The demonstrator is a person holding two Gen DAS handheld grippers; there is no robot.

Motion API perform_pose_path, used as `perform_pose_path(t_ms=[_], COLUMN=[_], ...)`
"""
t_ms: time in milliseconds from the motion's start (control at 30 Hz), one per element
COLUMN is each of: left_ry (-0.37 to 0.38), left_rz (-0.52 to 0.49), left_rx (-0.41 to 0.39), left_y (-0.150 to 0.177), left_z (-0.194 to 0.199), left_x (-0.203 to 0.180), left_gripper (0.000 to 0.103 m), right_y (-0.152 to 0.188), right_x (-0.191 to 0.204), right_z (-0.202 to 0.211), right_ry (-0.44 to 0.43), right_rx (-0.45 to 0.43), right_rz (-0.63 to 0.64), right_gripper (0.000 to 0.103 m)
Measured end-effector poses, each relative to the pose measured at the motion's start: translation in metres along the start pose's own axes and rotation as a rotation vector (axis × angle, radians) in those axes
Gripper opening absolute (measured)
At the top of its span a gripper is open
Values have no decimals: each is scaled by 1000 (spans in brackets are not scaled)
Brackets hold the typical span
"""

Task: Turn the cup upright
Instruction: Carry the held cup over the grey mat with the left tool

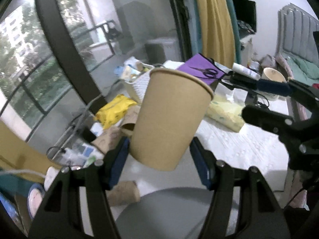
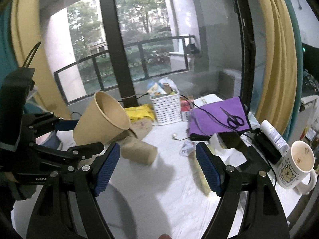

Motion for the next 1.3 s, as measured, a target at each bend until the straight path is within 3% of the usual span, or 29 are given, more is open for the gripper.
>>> perform_pose_path(t_ms=[233,467,767,1033,1300], left_ry=[-35,-41,-80,-72,-66], left_rz=[97,294,501,634,637], left_rx=[-71,-160,-220,-325,-403], left_y=[56,133,223,268,279], left_z=[42,76,117,143,153], left_x=[-10,-18,-41,-64,-68], left_gripper=[64,64,64,64,64], right_y=[20,55,105,136,150], right_x=[22,51,106,154,175], right_z=[30,55,82,83,73], right_ry=[-79,-190,-363,-523,-583], right_rx=[2,44,127,241,310], right_rz=[15,31,102,146,172], right_gripper=[81,81,81,81,81])
Point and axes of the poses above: each gripper's, at about its wrist camera, not at the fingertips, and z roughly against the way its jaws point, x to its left, y to its underside, the point moved 1 cm from there along -z, roughly the way its jaws point, and after that the axes turned 11 degrees about -z, right-handed, at the moved point
